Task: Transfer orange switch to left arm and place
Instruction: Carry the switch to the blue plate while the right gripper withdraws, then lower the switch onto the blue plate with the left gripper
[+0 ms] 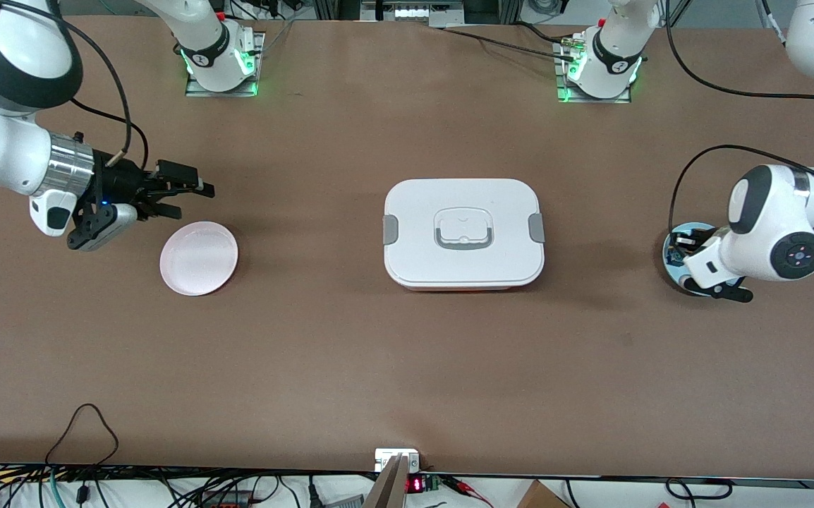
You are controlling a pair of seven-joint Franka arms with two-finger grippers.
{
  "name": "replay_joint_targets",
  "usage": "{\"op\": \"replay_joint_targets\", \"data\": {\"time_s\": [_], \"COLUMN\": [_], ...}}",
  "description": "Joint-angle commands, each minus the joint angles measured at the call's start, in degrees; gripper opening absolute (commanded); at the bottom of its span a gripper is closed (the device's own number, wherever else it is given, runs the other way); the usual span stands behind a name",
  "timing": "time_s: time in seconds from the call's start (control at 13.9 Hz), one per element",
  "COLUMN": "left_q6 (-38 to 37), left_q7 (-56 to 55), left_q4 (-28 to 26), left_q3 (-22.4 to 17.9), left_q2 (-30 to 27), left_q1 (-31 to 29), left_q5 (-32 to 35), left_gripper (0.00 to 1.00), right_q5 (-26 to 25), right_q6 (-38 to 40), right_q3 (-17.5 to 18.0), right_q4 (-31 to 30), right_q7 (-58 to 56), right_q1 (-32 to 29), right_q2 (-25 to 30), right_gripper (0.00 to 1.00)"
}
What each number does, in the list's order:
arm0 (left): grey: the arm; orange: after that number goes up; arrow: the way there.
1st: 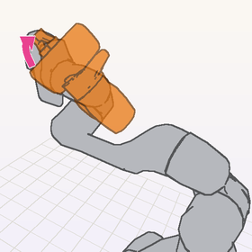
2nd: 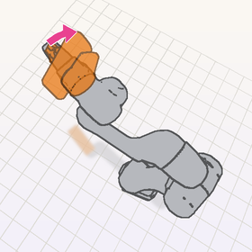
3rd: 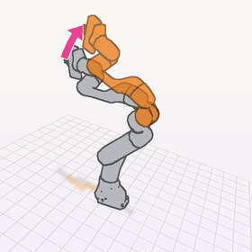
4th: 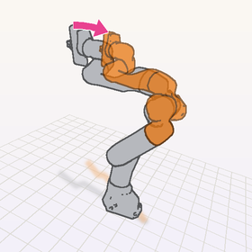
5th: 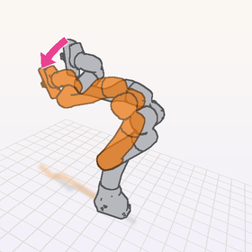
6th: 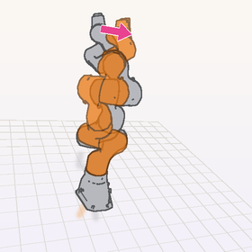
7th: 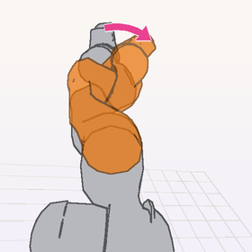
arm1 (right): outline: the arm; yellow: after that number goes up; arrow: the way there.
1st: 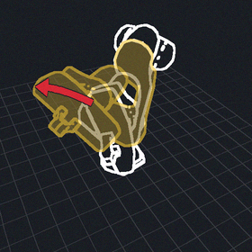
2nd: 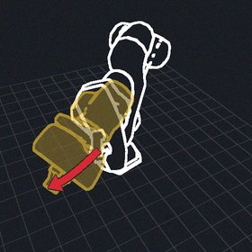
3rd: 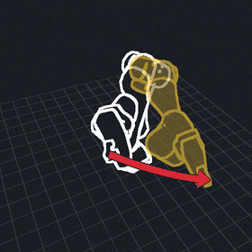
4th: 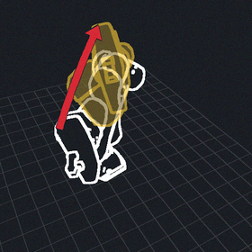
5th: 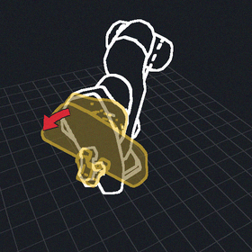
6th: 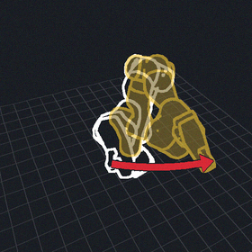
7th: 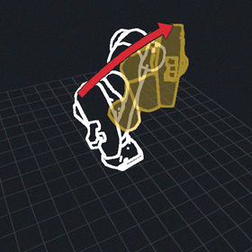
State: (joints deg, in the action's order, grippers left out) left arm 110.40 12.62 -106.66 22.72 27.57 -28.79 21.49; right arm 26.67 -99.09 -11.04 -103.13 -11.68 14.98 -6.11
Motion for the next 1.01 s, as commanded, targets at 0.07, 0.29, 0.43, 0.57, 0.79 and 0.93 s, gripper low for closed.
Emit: {"op": "replay_joint_targets", "data": {"time_s": [0.07, 0.29, 0.43, 0.57, 0.79, 0.93], "left_q6": [6.55, 19.81, 26.5, 27.5, 27.76, 28.02], "left_q7": [18.81, 34.26, 47.0, 53.63, 56.29, 56.29], "left_q4": [-3.54, -9.07, -10.5, -11.11, -12.16, -12.17], "left_q3": [1.01, 0.93, 1.01, 1.01, 1.1, 1.1], "left_q2": [-0.85, -0.68, 0.02, 0.2, 0.73, 1.43], "left_q1": [-3.55, -7.76, -9.09, -10.05, -11.89, -11.99], "left_q5": [6.52, 9.27, 12.59, 12.79, 12.88, 12.88], "left_gripper": [0.08, 0.05, 0.03, 0.06, 0.22, 0.39], "right_q5": [-19.84, -33.15, -36.42, -31.01, -26.93, -27.98], "right_q6": [5.57, 5.4, 4.7, 4.87, 7.23, 9.7], "right_q3": [0.84, 0.14, 0.4, 0.84, 2.07, 2.16], "right_q4": [0.56, 3.89, 5.48, 7.23, 11.45, 11.55], "right_q7": [8.44, 3.16, 4.12, 7.88, 9.4, 10.01], "right_q1": [-0.21, -2.22, -6.87, -11.18, -11.64, -9.98], "right_q2": [2.58, 3.21, 2.94, 2.59, 1.8, 2.15], "right_gripper": [1.0, 1.0, 1.0, 1.0, 1.0, 1.0]}}
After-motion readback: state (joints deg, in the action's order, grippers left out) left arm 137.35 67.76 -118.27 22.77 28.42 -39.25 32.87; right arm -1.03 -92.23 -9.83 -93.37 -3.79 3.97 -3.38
